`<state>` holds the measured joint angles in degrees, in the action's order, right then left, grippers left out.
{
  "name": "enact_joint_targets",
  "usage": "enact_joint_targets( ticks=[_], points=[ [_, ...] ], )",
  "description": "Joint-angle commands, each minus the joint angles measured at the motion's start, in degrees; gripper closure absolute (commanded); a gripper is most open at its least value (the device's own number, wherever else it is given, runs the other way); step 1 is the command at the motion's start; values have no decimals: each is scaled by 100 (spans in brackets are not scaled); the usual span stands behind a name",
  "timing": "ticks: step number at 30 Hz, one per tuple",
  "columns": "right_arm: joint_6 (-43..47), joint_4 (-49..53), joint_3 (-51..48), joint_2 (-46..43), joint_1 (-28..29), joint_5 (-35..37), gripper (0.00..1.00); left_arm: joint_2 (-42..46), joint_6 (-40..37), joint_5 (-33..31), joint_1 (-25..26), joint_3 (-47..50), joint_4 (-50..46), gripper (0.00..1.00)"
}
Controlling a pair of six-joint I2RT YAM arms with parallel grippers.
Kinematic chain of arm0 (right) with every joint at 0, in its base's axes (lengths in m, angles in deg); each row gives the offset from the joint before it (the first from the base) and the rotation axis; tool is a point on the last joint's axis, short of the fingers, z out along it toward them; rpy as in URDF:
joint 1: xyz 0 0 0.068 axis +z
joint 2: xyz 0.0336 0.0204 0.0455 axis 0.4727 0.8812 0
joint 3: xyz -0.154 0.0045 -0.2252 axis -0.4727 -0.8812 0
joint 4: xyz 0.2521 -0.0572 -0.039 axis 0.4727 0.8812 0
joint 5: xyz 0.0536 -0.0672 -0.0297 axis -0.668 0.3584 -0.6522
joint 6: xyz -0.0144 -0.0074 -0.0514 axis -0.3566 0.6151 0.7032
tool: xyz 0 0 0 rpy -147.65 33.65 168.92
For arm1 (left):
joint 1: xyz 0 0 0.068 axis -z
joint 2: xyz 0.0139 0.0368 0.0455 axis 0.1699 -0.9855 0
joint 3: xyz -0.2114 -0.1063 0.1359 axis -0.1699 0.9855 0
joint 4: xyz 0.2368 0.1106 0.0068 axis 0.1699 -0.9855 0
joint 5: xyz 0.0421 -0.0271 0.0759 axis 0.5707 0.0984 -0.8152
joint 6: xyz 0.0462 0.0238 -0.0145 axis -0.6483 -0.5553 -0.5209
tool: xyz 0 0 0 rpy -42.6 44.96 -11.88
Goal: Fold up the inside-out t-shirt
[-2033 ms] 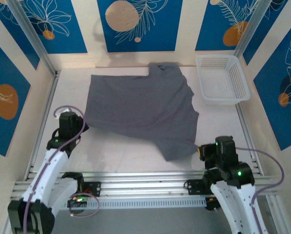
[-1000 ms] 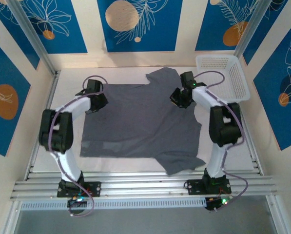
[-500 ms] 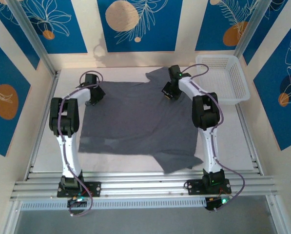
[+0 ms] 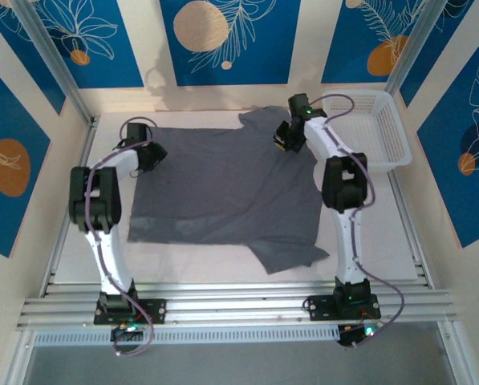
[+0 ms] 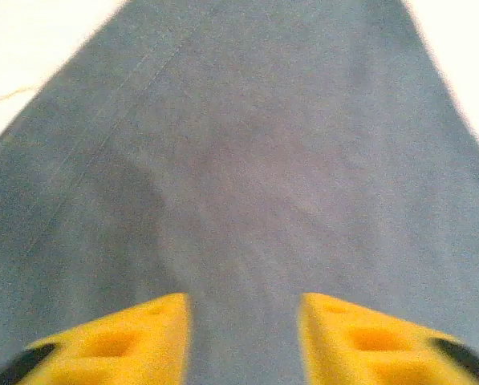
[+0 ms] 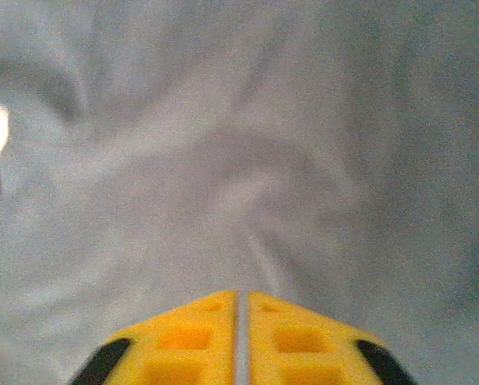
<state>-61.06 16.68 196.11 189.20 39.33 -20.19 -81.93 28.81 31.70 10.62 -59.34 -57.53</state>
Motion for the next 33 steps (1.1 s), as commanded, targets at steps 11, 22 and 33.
enact_joint_targets(
  ticks=[11, 22, 33],
  points=[
    [-407, -261, -7118, -6642, -671, 580, 71, 5487, -948, -708, 111, 2980, -1848, 37],
    [-425, -577, -8387, -6868, -649, -144, 68, 6825, -315, -1263, 109, 3978, -3085, 32],
    [-547, -768, -8531, -6521, -523, -86, 71, 6639, -56, -1560, 109, 3899, -3337, 31]
  ],
)
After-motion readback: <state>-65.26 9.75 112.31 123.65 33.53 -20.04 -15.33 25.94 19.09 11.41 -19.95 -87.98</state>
